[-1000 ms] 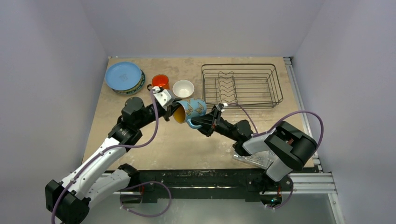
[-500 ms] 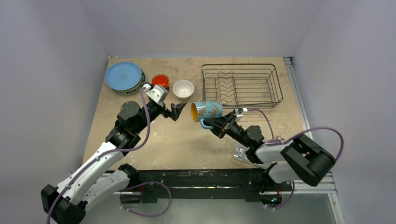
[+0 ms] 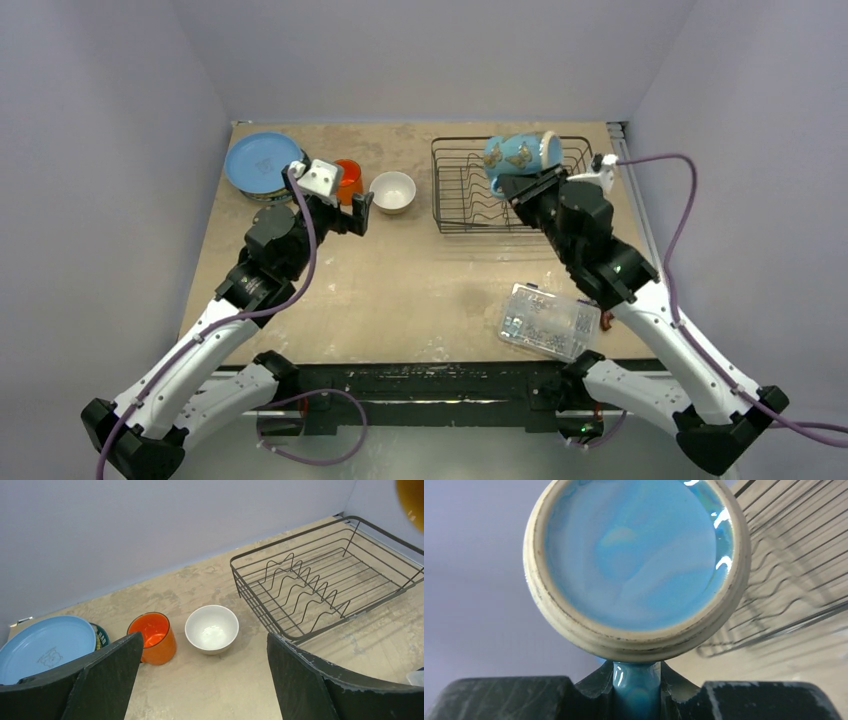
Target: Load the mixed dishes into the dish rack
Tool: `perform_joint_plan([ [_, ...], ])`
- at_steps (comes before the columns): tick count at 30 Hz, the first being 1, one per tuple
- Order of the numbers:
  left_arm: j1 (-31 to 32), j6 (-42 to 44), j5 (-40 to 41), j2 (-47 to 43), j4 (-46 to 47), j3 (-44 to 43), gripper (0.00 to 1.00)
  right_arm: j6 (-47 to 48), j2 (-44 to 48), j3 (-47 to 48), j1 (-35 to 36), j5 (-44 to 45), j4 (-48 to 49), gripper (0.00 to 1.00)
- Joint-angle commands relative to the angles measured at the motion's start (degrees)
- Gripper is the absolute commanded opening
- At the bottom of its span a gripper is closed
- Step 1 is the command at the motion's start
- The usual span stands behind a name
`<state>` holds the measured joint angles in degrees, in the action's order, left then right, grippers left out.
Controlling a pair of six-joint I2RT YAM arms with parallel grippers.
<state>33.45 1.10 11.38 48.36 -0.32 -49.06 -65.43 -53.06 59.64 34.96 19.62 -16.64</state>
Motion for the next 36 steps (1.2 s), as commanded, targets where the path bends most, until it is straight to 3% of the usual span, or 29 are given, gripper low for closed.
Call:
perform_joint_plan([
  [1,0.27,-0.21,1.28,-0.04,-0.98,-1.93,0.92,8.80,-8.32,14.23,-0.24,26.49,-23.22,0.00],
  [9,0.28,-0.58,0.23,0.73,-1.94,-2.77,0.91,13.34,-21.63,27.67,-2.70,44.39,-27.39,0.00],
  [18,0.26,-0.58,0.01,1.04,-2.21,-2.78,0.91,15.47,-39.24,34.68,-13.31,36.51,-25.47,0.00],
  [26,0.17,-0.37,0.30,1.39,-2.54,-2.80,0.91,13.12,-59.12,43.49,-16.77,38.46,-29.44,0.00],
  [36,0.17,-0.57,-0.43,1.92,-2.55,-3.12,0.91,12.75,-64.81,41.77,-19.28,35.59,-23.51,0.00],
])
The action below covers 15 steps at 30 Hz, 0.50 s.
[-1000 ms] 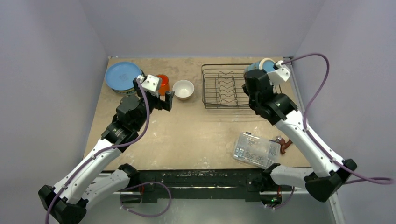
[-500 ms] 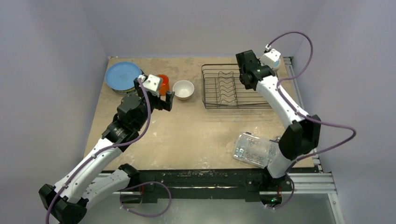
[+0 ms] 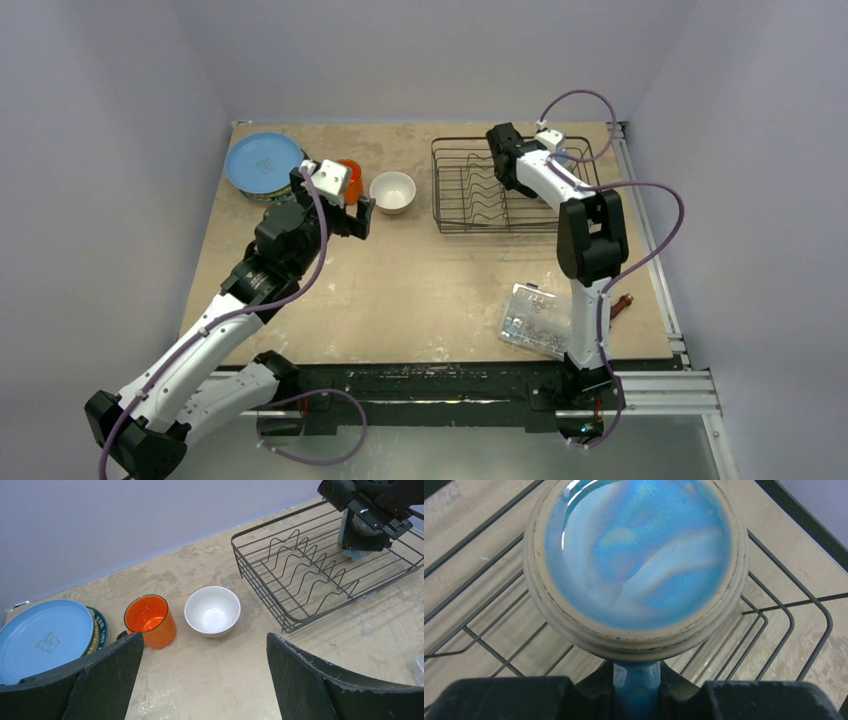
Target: Load the mixed dishes into the dish rack
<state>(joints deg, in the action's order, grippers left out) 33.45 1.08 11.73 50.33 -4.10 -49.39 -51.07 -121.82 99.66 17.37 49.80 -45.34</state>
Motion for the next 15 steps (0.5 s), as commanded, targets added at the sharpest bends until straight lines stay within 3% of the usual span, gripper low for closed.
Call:
perform_joint_plan([
  [1,0.14,-0.55,-0.82,0.03,1.26,-2.75,0.91,-1.36,3.85,1.57,-2.06,4.96,6.11,0.00],
  [15,-0.38,-0.57,-1.86,0.90,1.28,-3.07,0.91,-0.22,0.89,1.55,-5.52,2.51,11.92,0.00],
])
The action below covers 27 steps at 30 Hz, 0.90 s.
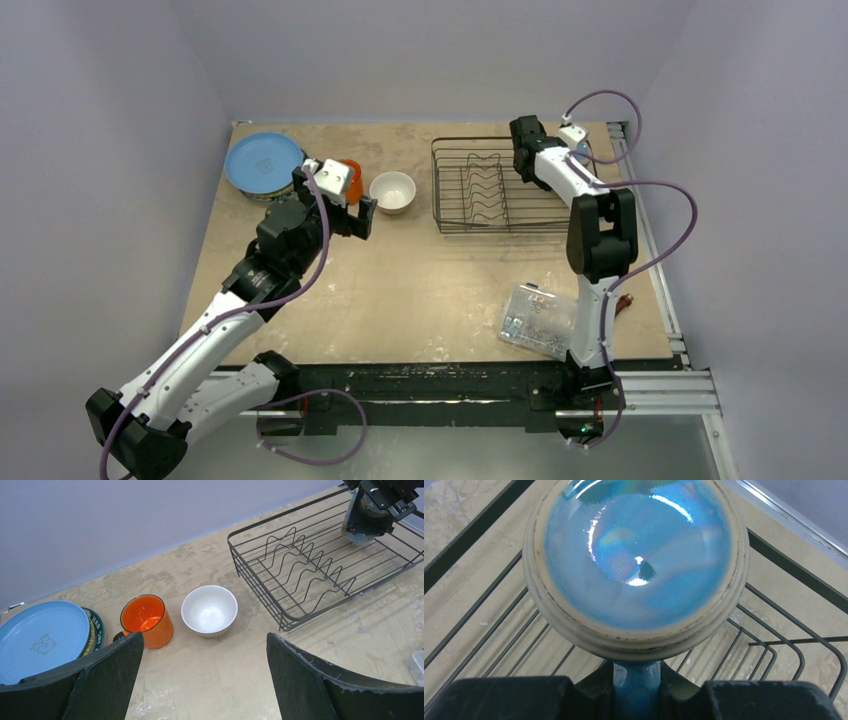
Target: Load the mixed dishes into the dish rack
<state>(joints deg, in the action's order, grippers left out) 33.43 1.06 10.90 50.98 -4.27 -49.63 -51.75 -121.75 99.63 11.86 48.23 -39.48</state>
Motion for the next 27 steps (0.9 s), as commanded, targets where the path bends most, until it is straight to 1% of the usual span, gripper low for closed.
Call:
perform_joint_plan([
  [1,-0.45,-0.58,-1.17,0.46,1.39,-2.89,0.91,0.40,0.38,1.83,-0.15,4.32,5.94,0.02],
  [4,-0.64,-2.34,-1.38,1.05,1.29,-3.10,0.91,0.14,0.07,1.56,-0.24,4.19,6.15,0.11],
  [7,-0.92,-2.70,-1.72,1.14,1.11,-3.20,0.91,0.20,-0.26,0.91,-0.43,3.59,6.81,0.16],
  [12,-1.15,-2.99,-2.02,1.40,1.11,-3.20,0.91,0.92,-1.28,0.68,-0.57,3.62,7.85,0.29],
  [14,-1.16,-2.99,-2.02,1.42,1.09,-3.21,0.91,1.61,-1.68,0.80,-0.59,3.30,7.93,0.40],
  [16,-1.25,-3.04,-2.10,1.36,1.06,-3.24,0.91,2.61,-1.56,0.55,-0.67,2.18,8.16,0.57],
  [17,-1.27,-3.00,-2.11,1.31,1.10,-3.20,0.91,3.53,-1.29,0.05,-0.62,1.23,8.82,0.63],
  [19,-1.42,-2.88,-2.00,1.23,1.11,-3.11,0.91,6.22,0.55,-1.40,-0.65,-1.28,10.33,0.71],
  [22,-1.64,-2.49,-1.67,1.49,1.05,-3.28,0.91,10.68,4.55,-5.03,-0.56,-4.35,13.83,0.85],
  [24,-2.06,-2.38,-1.45,1.51,1.06,-3.24,0.91,13.42,7.30,-6.75,-0.63,-7.24,14.25,0.95],
  [25,-2.42,-2.52,-1.45,1.56,1.10,-3.22,0.91,15.01,8.47,-7.29,-0.61,-8.38,14.04,0.98],
  [27,-3.08,-2.98,-1.68,1.82,1.08,-3.28,0.91,17.80,11.10,-8.28,-0.54,-11.68,13.23,0.99],
])
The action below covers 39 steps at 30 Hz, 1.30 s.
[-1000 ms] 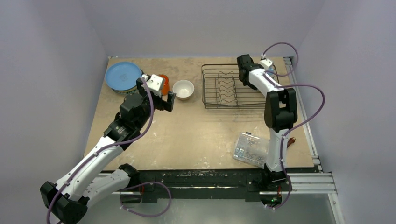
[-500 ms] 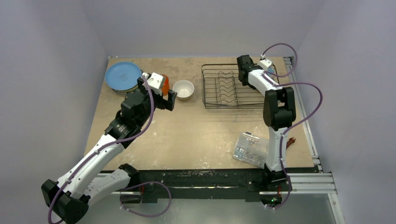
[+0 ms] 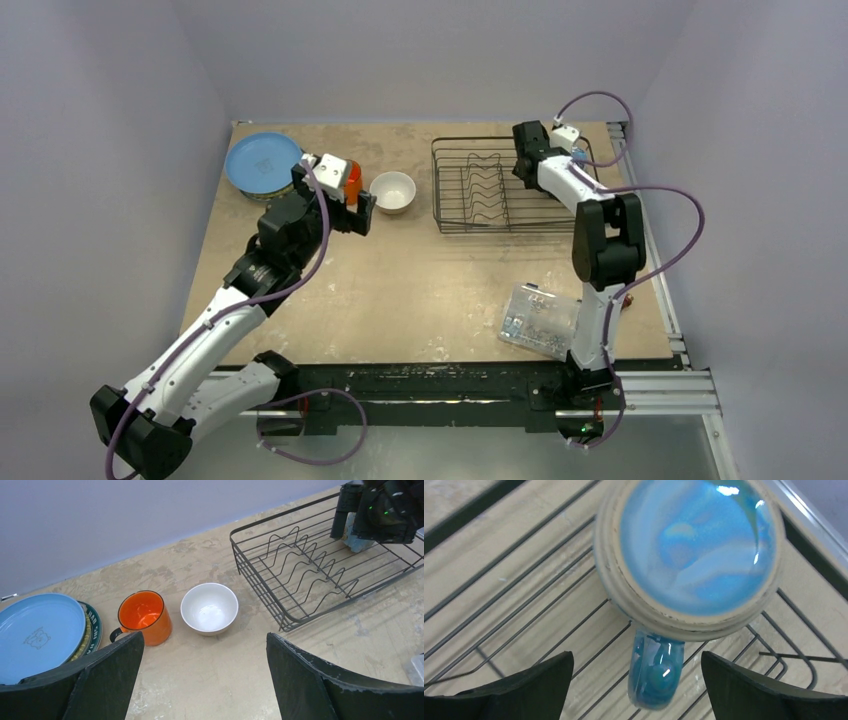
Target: Load the mixed dishes into the dish rack
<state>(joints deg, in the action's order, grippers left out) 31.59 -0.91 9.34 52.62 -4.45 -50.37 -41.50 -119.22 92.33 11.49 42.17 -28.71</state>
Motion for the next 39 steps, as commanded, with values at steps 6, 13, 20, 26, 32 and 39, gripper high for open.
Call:
perform_joint_plan([
  [6,-2.55,-1.69,-0.90,1.86,1.37,-2.69,0.91,13.99,21.04,-10.59,-0.09,-17.95,5.95,0.99],
  [13,-4.12,-2.25,-2.17,3.50,1.01,-3.16,0.92,15.08,35.80,-24.48,1.29,-30.83,9.84,0.99],
  [20,-4.45,-0.89,-1.94,6.78,1.11,-3.33,0.92,13.58,45.59,-34.78,2.58,-36.19,12.06,0.99],
  [26,-4.66,0.41,-0.48,10.43,0.54,-4.10,0.93,13.33,49.69,-37.05,2.55,-37.47,12.03,0.99],
  [32,-6.33,-2.57,-1.15,12.88,0.18,-4.80,0.94,10.44,51.91,-39.29,2.80,-44.32,15.10,0.99],
  [39,-10.06,-12.88,-5.59,21.41,-5.75,-10.02,0.95,9.24,53.07,-39.63,3.43,-45.12,16.51,0.99],
])
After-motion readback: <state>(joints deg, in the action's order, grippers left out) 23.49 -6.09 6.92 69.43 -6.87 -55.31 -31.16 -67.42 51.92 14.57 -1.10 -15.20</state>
